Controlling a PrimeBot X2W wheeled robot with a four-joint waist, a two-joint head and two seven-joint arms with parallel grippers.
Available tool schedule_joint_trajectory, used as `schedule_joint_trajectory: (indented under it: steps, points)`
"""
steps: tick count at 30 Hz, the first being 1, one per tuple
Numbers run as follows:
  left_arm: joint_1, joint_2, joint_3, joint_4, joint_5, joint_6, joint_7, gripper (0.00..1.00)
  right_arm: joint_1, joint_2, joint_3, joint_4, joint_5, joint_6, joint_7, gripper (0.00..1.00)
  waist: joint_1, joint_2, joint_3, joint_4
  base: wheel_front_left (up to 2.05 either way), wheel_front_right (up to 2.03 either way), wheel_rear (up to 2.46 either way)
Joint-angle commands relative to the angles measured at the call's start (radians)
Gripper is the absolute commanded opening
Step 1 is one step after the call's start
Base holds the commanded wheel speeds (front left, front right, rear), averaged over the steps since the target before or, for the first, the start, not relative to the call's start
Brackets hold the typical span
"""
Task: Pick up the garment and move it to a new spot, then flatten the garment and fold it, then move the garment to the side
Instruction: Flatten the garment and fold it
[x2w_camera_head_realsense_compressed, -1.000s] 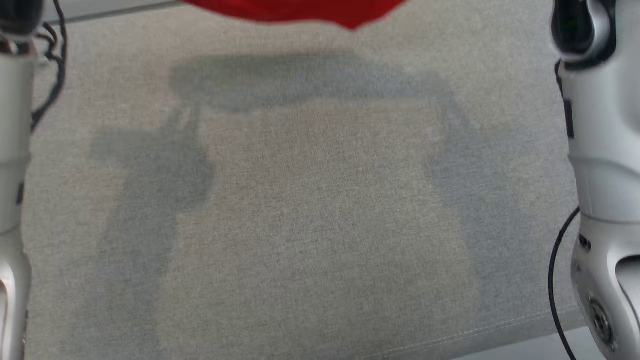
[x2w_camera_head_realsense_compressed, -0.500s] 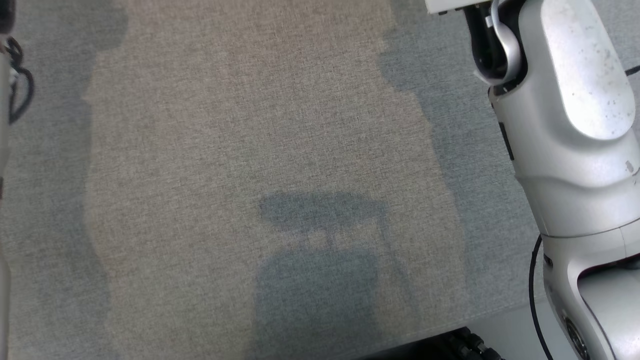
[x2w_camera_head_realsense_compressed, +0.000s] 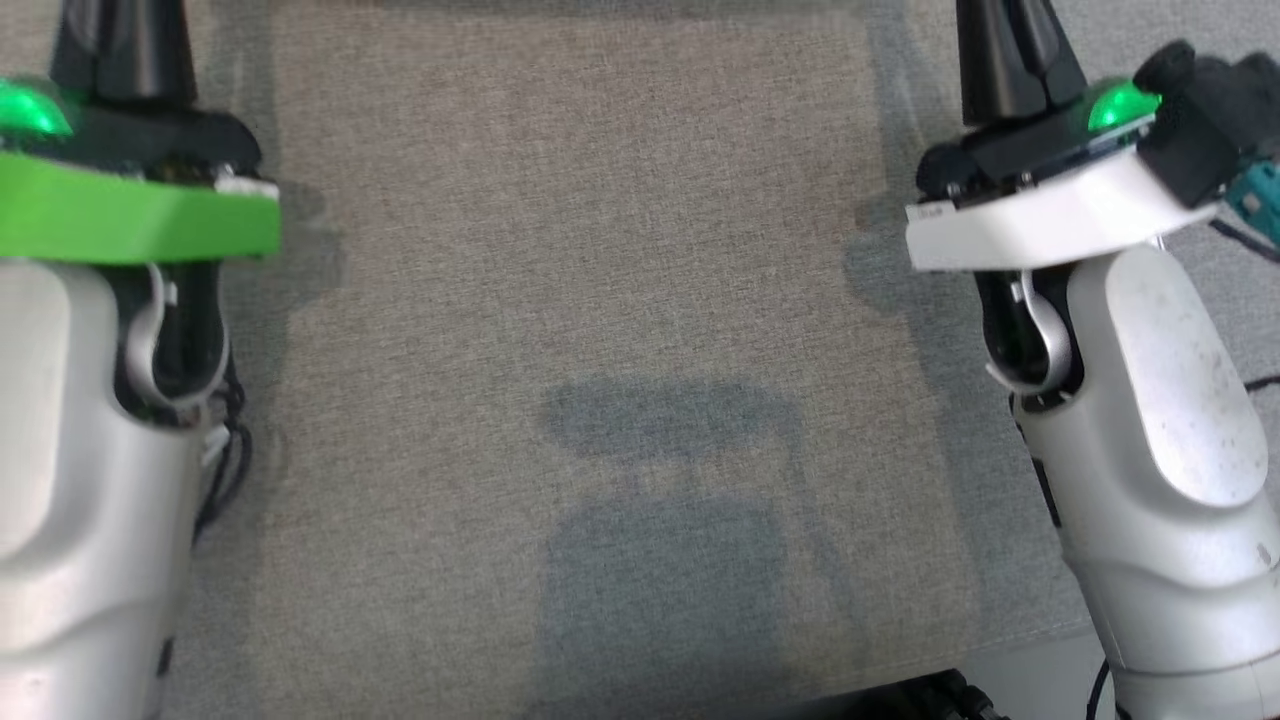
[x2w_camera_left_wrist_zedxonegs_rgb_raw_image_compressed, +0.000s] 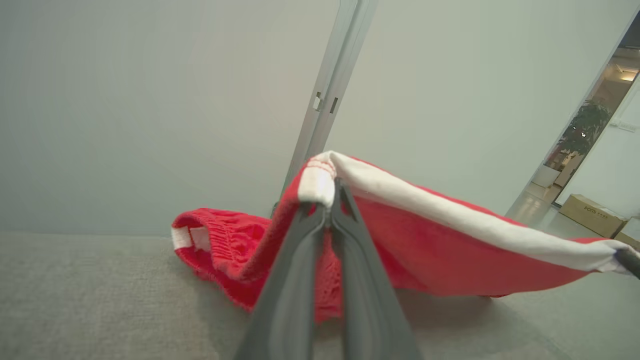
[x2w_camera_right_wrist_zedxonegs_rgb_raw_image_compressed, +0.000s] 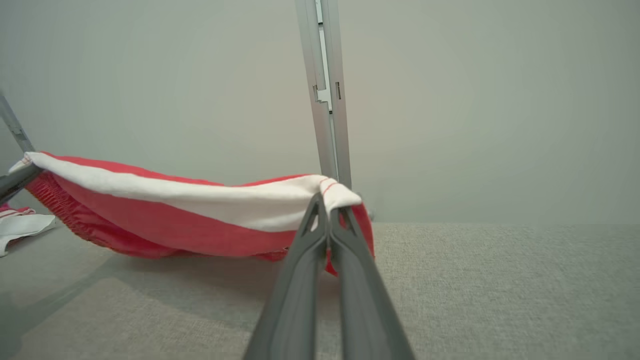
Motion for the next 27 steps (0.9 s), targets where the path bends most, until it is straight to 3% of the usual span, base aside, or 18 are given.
schedule_joint_trajectory:
  steps: [1,11,21,27]
  points:
    - [0.045,-0.012,0.0,-0.017,0.005,-0.002,0.0,0.0,0.038,-0.01,-0.006,-0.015,-0.007,-0.001,-0.003,0.0,-0.0001,0.0032,-0.054,0.038,0.0,0.0,0.0]
    - [0.434,-0.103,0.011,-0.124,0.026,-0.002,0.0,0.0,0.376,-0.003,-0.07,-0.121,-0.022,-0.001,-0.003,0.0,-0.0001,0.0032,-0.221,0.046,0.0,0.0,0.0]
    - [0.724,-0.216,0.064,-0.203,0.069,-0.002,0.0,0.0,0.68,0.032,-0.104,-0.216,-0.046,-0.001,-0.004,0.0,-0.0001,0.0032,-0.417,0.053,0.0,0.0,0.0]
    - [0.842,-0.24,0.091,-0.26,0.072,-0.002,0.0,0.0,0.79,0.043,-0.104,-0.265,-0.067,-0.001,-0.003,0.0,-0.0001,0.0032,-0.471,0.056,0.0,0.0,0.0]
